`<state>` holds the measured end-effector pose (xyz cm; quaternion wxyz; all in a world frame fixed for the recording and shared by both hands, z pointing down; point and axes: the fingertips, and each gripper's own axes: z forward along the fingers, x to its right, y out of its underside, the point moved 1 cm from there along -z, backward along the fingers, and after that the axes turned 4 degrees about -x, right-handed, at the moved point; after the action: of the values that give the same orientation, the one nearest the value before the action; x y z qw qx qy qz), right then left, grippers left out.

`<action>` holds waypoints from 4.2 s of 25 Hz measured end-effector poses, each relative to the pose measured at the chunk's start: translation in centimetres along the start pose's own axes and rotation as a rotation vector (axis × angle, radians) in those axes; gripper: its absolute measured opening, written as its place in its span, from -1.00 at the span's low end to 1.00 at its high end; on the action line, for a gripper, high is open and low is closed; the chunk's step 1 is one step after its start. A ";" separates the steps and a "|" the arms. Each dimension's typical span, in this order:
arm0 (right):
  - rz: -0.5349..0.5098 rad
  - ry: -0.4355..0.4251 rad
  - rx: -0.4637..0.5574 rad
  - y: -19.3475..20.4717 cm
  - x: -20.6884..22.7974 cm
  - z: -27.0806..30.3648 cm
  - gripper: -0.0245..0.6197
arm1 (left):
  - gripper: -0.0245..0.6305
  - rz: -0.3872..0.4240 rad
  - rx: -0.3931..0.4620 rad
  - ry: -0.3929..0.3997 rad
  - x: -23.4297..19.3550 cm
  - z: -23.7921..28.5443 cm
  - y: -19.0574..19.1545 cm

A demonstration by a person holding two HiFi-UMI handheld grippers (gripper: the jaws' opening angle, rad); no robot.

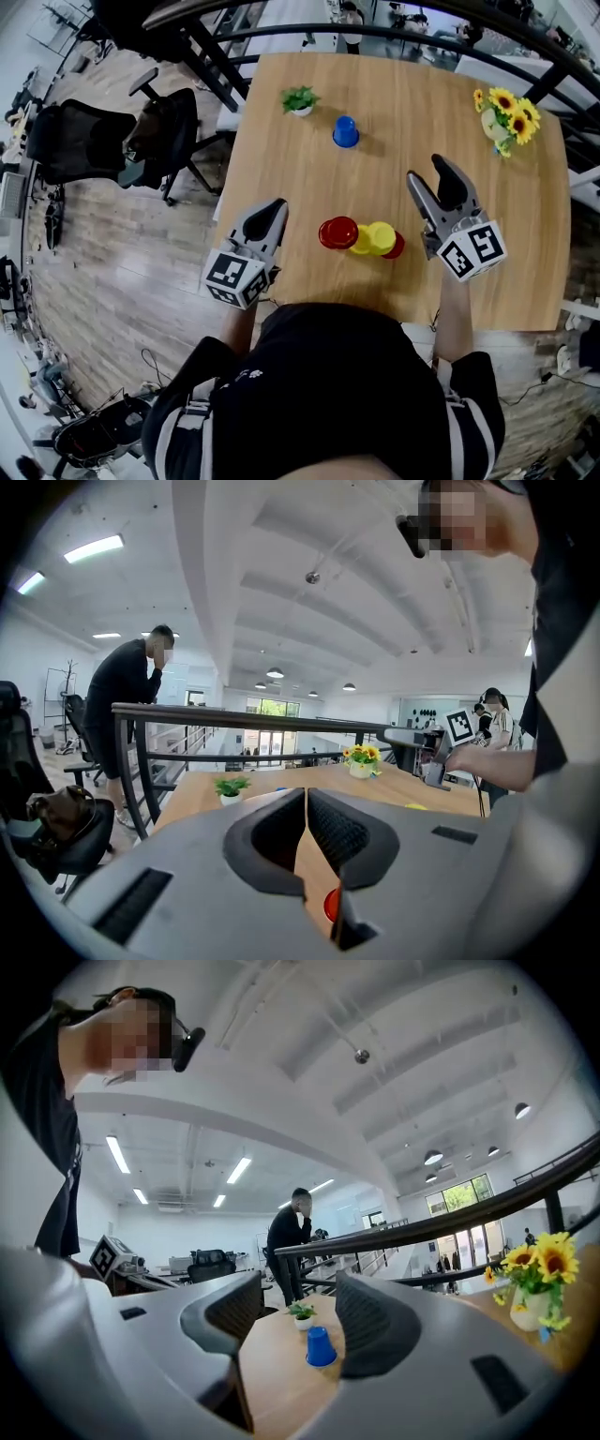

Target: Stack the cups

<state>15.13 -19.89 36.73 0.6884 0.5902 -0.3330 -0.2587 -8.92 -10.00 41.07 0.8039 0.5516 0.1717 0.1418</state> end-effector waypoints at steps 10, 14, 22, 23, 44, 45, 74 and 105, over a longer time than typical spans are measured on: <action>-0.081 -0.055 -0.130 4.1 1.8 9.4 -0.14 | -0.87 -0.028 -0.024 -0.062 -1.2 0.9 0.5; -0.109 -0.081 -0.177 6.7 2.4 13.2 -0.14 | -0.87 -0.039 -0.034 -0.069 -1.6 1.6 0.7; -0.154 -0.125 -0.293 12.6 3.1 18.5 -0.14 | -0.87 -0.052 -0.070 -0.107 -2.9 2.4 1.1; -0.160 -0.127 -0.309 13.2 3.1 19.0 -0.14 | -0.87 -0.054 -0.074 -0.113 -3.1 2.4 1.2; -0.174 -0.085 -0.339 12.6 2.5 19.4 -0.28 | -0.87 -0.080 -0.075 -0.122 -3.3 1.2 1.6; -0.176 -0.082 -0.326 11.8 2.3 18.7 -0.28 | -0.87 -0.073 -0.067 -0.110 -3.1 1.3 1.4; -0.089 0.058 -0.133 2.3 -8.3 -0.1 -0.28 | -0.87 0.037 0.024 0.155 0.3 2.2 -1.0; -0.129 -0.012 -0.273 6.0 -13.9 -2.5 -0.27 | -0.87 0.030 0.035 0.162 1.1 0.9 -0.5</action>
<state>7.82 -6.87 40.30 0.7424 0.5096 -0.2602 -0.3486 -7.50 -10.45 40.81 0.7753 0.5548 0.2304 0.1950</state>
